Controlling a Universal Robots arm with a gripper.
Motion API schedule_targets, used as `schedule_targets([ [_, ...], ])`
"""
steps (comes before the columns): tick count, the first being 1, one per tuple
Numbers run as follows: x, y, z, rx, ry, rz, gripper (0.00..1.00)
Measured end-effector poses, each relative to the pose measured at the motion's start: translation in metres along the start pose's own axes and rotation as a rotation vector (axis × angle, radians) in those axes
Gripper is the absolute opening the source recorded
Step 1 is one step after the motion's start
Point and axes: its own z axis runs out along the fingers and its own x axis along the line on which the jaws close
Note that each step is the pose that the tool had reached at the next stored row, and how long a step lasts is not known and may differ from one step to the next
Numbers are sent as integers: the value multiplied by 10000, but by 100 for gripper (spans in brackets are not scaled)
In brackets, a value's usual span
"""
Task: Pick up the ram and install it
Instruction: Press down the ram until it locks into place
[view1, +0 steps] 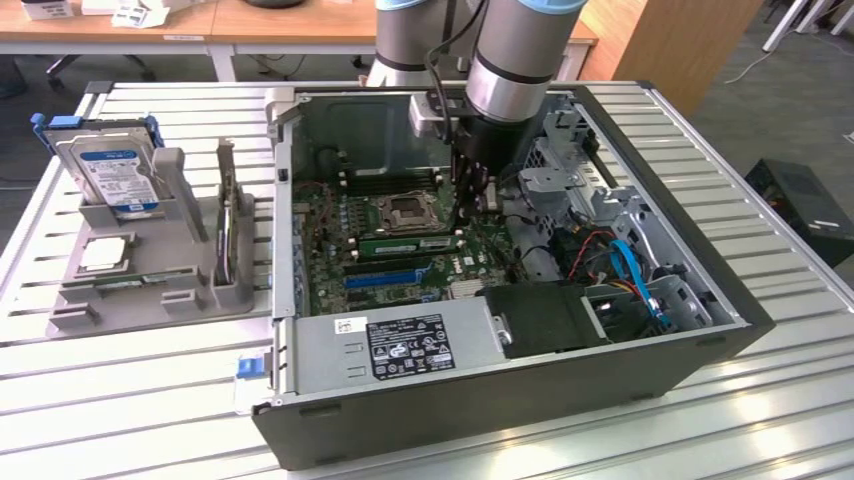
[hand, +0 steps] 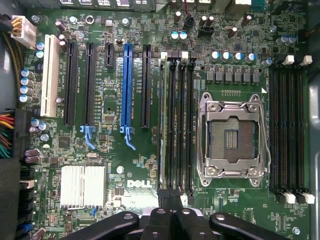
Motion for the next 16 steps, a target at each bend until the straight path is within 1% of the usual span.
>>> schedule_targets([
  [4,1,25,1,0,1,0,11],
  [11,0,132,8,17,-7,1,11],
  [16,0,179,12,24,-7,-1,11],
])
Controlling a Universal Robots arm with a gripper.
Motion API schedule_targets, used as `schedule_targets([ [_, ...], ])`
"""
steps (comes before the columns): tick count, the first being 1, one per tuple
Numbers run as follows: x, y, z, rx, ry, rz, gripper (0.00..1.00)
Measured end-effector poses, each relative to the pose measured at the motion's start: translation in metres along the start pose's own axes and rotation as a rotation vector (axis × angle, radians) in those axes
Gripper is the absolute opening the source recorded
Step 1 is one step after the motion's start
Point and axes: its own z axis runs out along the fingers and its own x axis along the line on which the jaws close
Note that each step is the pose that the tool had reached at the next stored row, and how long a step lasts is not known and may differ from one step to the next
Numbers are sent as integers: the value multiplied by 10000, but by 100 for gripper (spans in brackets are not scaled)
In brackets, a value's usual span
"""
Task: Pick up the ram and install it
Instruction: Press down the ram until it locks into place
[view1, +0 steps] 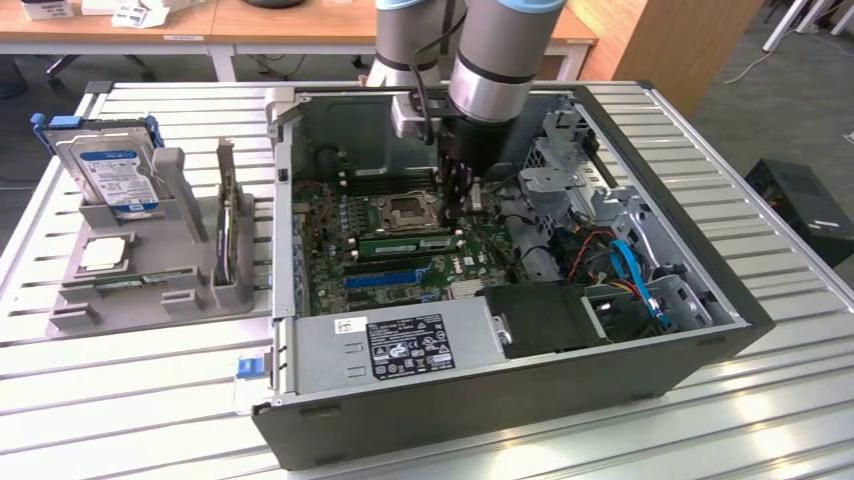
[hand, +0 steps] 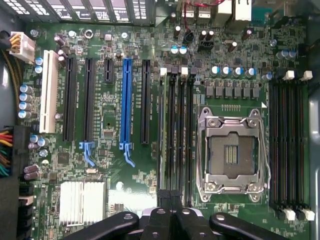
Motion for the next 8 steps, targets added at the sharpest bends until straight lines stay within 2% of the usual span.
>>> schedule_targets([
  [8,0,101,7,18,-2,0,11],
])
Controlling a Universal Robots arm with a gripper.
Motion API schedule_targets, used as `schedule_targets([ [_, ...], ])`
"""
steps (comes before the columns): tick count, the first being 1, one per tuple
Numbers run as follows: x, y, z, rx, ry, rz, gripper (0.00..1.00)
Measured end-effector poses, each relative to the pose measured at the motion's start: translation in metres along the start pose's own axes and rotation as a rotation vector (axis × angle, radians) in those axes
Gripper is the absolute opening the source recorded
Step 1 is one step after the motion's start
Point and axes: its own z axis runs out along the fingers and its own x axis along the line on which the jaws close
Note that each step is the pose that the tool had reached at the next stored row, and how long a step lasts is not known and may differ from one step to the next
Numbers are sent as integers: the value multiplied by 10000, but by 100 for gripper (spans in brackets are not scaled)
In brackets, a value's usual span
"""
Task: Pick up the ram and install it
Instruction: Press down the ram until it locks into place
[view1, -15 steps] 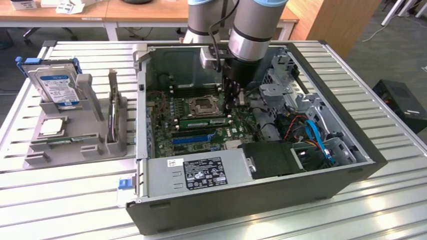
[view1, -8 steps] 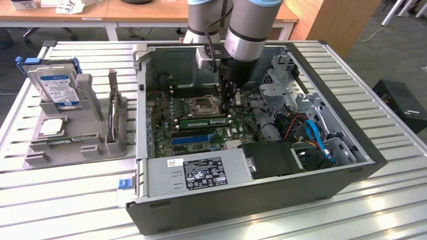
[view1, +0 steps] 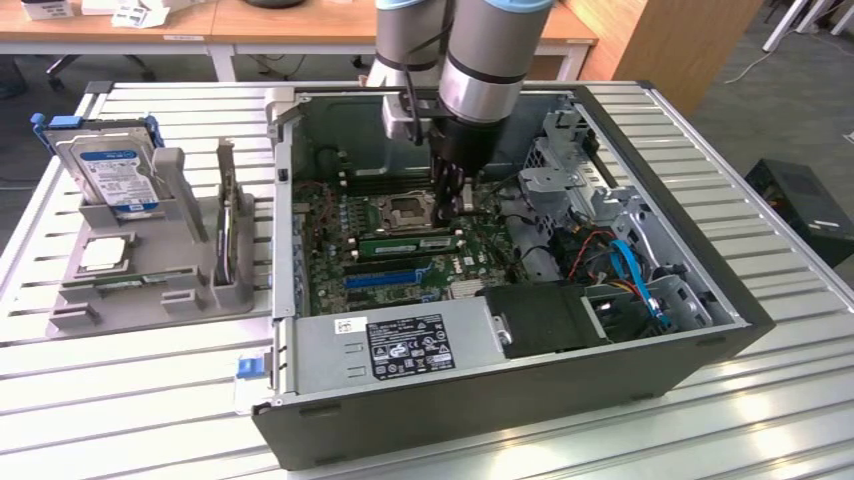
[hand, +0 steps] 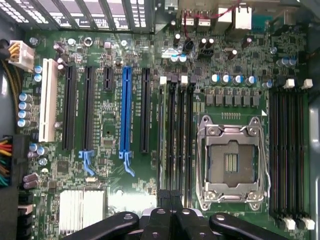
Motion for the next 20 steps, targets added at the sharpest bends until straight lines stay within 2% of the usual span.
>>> schedule_targets([
  [20,1,311,19,83,-60,-6,11],
])
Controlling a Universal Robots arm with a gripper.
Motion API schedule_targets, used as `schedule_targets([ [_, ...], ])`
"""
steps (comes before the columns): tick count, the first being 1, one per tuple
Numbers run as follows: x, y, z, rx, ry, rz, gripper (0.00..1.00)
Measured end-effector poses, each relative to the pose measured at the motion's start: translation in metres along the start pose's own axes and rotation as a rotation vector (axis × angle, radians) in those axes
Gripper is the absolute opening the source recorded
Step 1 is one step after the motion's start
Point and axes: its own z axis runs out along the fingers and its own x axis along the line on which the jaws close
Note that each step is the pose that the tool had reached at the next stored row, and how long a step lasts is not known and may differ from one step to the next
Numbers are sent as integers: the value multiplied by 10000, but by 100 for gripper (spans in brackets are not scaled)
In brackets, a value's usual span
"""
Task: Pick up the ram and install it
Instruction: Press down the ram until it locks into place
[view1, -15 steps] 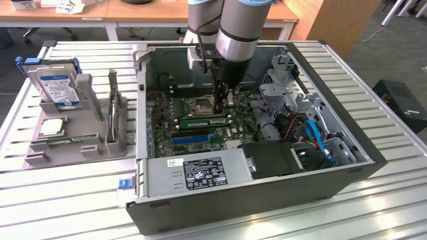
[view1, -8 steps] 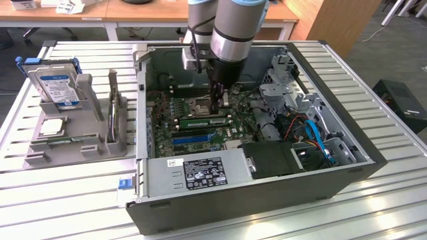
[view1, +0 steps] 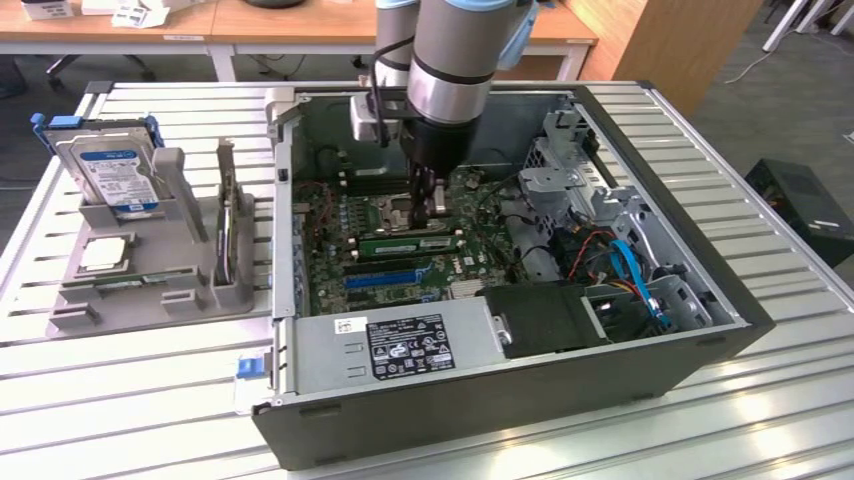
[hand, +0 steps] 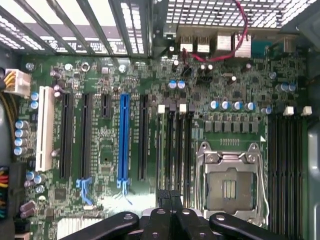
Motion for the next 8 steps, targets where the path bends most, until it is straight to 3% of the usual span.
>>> schedule_targets([
  [8,0,168,9,52,-28,-3,11],
])
